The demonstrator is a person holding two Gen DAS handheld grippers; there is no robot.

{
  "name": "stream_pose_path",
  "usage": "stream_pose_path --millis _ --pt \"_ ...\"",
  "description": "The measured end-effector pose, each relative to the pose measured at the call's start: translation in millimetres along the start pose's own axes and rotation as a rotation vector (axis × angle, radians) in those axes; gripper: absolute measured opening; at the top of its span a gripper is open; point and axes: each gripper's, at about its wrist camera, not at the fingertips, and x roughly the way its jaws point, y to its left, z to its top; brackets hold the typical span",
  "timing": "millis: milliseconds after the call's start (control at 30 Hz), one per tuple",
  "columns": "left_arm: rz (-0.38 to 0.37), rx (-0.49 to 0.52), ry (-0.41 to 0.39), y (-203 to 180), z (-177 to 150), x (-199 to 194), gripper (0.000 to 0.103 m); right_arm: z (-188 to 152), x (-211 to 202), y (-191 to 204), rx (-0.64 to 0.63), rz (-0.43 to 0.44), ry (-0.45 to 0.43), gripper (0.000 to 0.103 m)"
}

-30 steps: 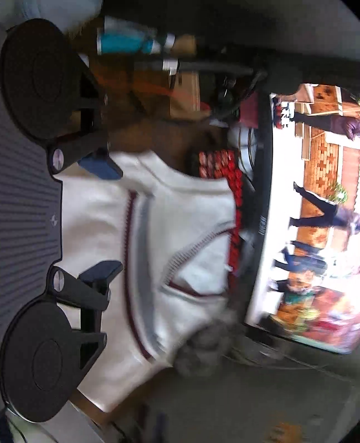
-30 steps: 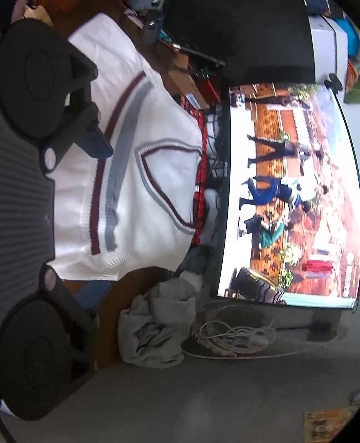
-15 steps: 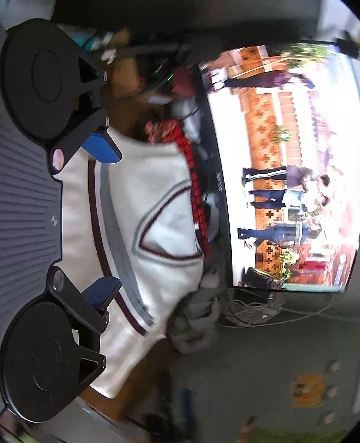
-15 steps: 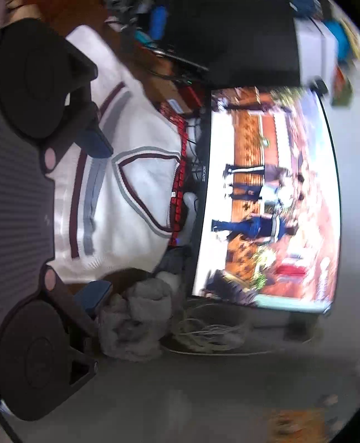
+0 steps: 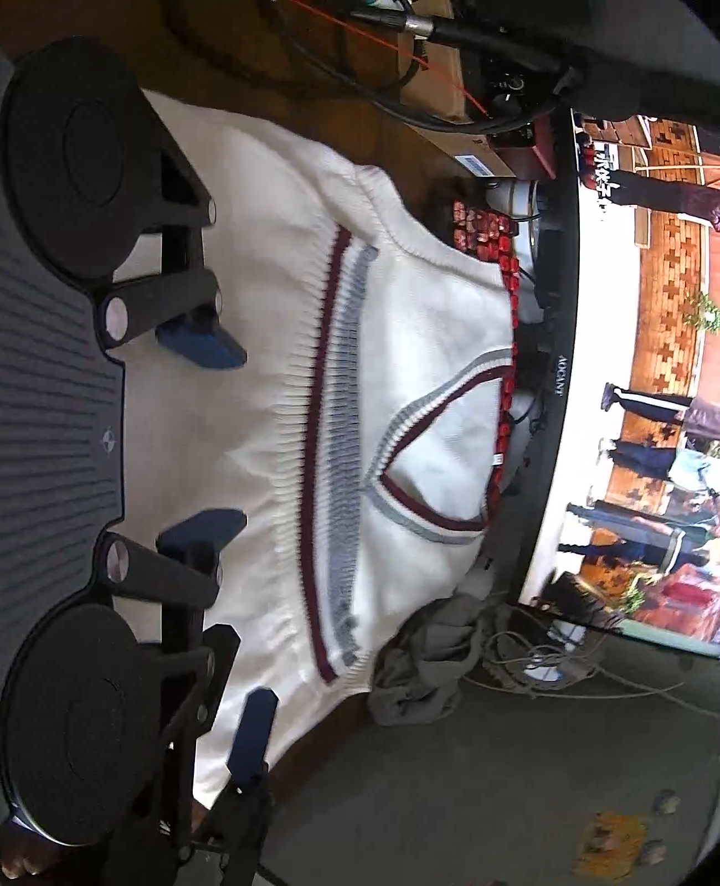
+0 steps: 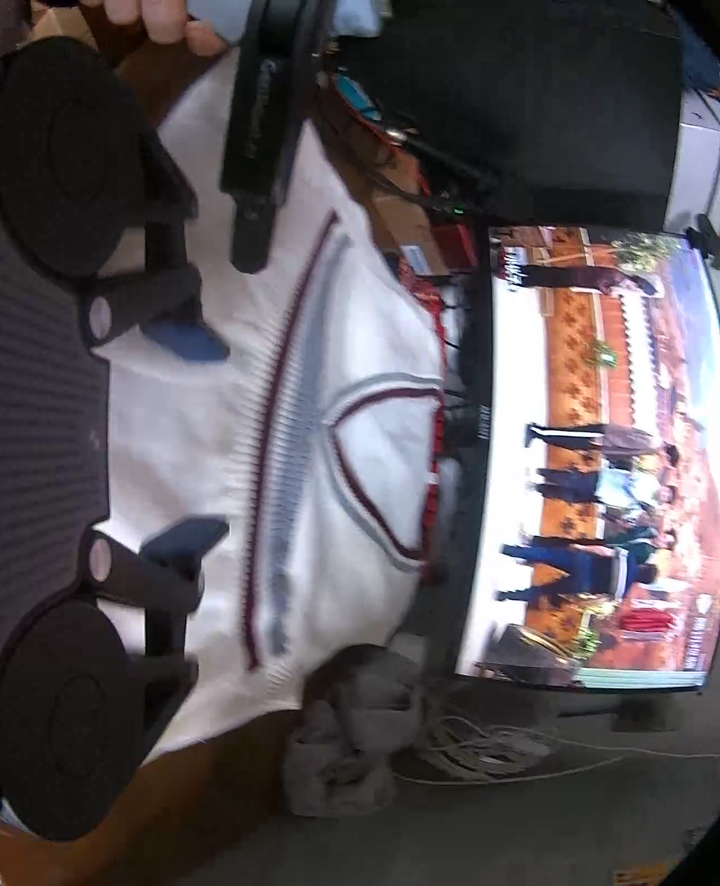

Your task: Fold clothes

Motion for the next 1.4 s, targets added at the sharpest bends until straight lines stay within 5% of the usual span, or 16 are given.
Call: stream_pose_path --millis 100,233,467,900,1233,1400 --pt "-0.017 0.026 -0.024 -5.5 -11.4 -6.3 0.041 -12.4 -3.2 10.7 0.001 -0.007 -0.003 0.035" --pt "-0.052 0.060 -0.043 -17.7 -21.4 -16.9 0.041 -19.3 -17.3 17.9 0.048 0.019 -0.015 0.033" --pt "0.011 0.146 -0.034 -34.6 -31.4 -15.2 0.034 -27.4 -21.1 28.5 0.013 0.020 0.008 0.024" --pt "0.044 0.207 -0.036 -40.7 -35.7 -13.1 0.038 -29.3 -22.2 24.7 0.044 0.032 0.004 0.024" --pt "0.027 0.221 -0.024 -44.7 -36.3 -11.2 0.057 -32.7 -32.0 11.2 0.104 -0.015 0.017 0.032" --pt "0.025 0.215 -0.025 -45.5 -37.3 -11.4 0.058 -35.2 -34.5 -5.1 0.159 -0.072 0.019 0.033"
